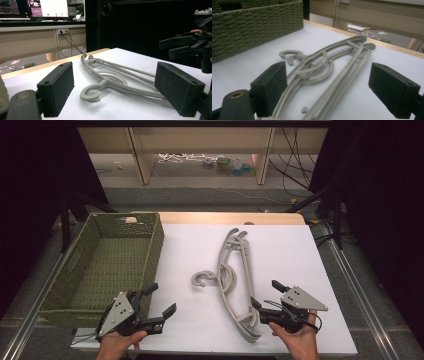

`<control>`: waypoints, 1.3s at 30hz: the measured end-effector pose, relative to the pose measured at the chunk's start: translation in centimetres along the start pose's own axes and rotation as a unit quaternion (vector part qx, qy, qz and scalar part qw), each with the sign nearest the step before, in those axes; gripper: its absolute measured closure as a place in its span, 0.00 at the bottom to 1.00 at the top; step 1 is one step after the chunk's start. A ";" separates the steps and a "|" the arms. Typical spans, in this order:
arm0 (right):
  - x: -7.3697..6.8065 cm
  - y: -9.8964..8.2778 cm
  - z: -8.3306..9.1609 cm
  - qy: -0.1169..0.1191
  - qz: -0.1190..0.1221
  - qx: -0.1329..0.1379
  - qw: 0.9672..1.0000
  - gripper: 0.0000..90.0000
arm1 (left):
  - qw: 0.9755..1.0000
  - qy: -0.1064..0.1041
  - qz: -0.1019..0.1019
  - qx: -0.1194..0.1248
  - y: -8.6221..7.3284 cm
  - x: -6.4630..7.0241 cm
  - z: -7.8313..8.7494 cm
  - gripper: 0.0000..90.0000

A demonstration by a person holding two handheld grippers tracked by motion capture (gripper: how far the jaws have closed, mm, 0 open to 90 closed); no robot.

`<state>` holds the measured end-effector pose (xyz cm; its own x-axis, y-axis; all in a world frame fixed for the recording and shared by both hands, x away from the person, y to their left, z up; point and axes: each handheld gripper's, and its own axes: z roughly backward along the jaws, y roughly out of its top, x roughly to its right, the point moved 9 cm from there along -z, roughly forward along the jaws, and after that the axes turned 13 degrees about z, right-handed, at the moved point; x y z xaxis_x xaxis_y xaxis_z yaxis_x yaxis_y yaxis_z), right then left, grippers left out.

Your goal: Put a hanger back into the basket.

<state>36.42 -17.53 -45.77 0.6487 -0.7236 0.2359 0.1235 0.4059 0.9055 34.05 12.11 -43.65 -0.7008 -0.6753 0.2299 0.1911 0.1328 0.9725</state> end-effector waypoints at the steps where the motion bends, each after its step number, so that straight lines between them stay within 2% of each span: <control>1: -0.3 0.5 -0.4 0.008 0.001 0.002 1.000 0.19 | 1.000 0.000 0.000 0.000 0.0 0.0 0.0 0.17; 3: -0.6 0.7 -0.8 0.015 0.016 -0.020 1.000 0.21 | 1.000 0.001 0.000 0.000 0.0 0.0 0.0 0.17; 5: -0.8 1.0 -1.4 0.020 0.041 -0.041 0.998 0.22 | 1.000 0.002 0.005 0.000 0.0 0.0 0.0 0.17; 7: -1.3 1.5 -2.2 0.029 0.055 -0.048 0.997 0.23 | 1.000 0.003 0.005 0.001 0.0 0.0 0.0 0.17; 9: -1.7 1.7 -3.0 0.041 0.060 -0.058 0.996 0.23 | 1.000 -0.005 0.003 0.008 0.1 0.0 -0.1 0.17; 13: -2.6 1.8 -4.0 0.068 0.063 -0.087 0.992 0.21 | 1.000 0.003 0.001 0.000 0.0 -0.1 0.0 0.17; 14: -2.8 1.9 -4.2 0.069 0.059 -0.088 0.992 0.22 | 1.000 0.003 0.000 0.000 0.0 -0.1 0.0 0.17; 16: -3.0 2.0 -4.5 0.077 0.066 -0.099 0.990 0.22 | 1.000 0.003 0.005 0.001 0.0 0.0 0.0 0.17; 18: -3.3 2.0 -4.9 0.085 0.069 -0.113 0.988 0.22 | 1.000 0.003 0.002 -0.001 0.0 0.0 0.0 0.17; 20: -3.3 2.0 -5.2 0.086 0.069 -0.119 0.987 0.22 | 1.000 0.002 0.002 -0.002 -0.1 0.0 0.0 0.17; 21: -3.4 1.8 -5.7 0.092 0.072 -0.138 0.983 0.22 | 1.000 0.003 0.006 -0.001 -0.1 0.1 0.0 0.17; 22: -3.6 1.7 -6.0 0.098 0.073 -0.146 0.982 0.23 | 1.000 0.002 0.004 -0.001 -0.1 0.1 0.0 0.17; 23: -3.6 1.7 -6.0 0.098 0.073 -0.146 0.982 0.23 | 1.000 0.002 0.000 -0.001 0.0 0.0 0.0 0.17; 26: -4.3 1.2 -7.1 0.113 0.082 -0.184 0.973 0.24 | 1.000 0.002 0.005 -0.001 0.0 0.1 0.0 0.17; 27: -4.3 1.2 -7.1 0.113 0.082 -0.184 0.973 0.24 | 1.000 0.002 0.005 -0.001 0.0 0.1 0.0 0.17; 28: -4.5 1.1 -7.8 0.117 0.089 -0.191 0.971 0.29 | 1.000 0.001 0.001 -0.001 0.0 0.1 0.0 0.17; 29: -4.5 1.1 -7.8 0.117 0.089 -0.191 0.971 0.29 | 1.000 0.001 0.000 -0.001 0.0 0.1 0.0 0.17; 30: -4.8 0.7 -8.3 0.115 0.094 -0.214 0.965 0.30 | 1.000 0.000 0.000 -0.001 0.0 0.1 0.0 0.17; 31: -4.8 0.7 -8.3 0.115 0.094 -0.214 0.965 0.30 | 1.000 0.000 0.000 -0.001 0.0 0.1 0.0 0.17; 33: -5.1 0.3 -8.8 0.115 0.096 -0.231 0.962 0.32 | 1.000 0.000 0.001 -0.001 0.0 0.1 0.0 0.17; 34: -5.3 0.0 -8.9 0.127 0.097 -0.244 0.957 0.34 | 1.000 0.000 -0.001 -0.001 0.0 0.1 0.0 0.17; 35: -5.3 -0.2 -9.1 0.128 0.104 -0.248 0.954 0.35 | 1.000 0.000 -0.001 -0.001 0.0 0.1 0.0 0.17; 37: -5.4 -0.9 -9.6 0.138 0.105 -0.269 0.947 0.39 | 1.000 0.000 0.000 -0.001 0.0 0.1 0.0 0.17; 38: -5.4 -0.9 -9.6 0.138 0.105 -0.269 0.947 0.39 | 1.000 0.000 0.003 -0.001 0.0 0.2 0.0 0.17; 39: -5.6 -1.1 -9.6 0.143 0.099 -0.281 0.944 0.40 | 1.000 -0.001 0.002 -0.001 0.0 0.2 0.0 0.17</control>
<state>39.87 -8.56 -51.50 0.8667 -0.4556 0.2032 0.3057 0.8070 0.5052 33.90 11.98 -43.65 -0.7010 -0.6737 0.2340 0.1958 0.1336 0.9715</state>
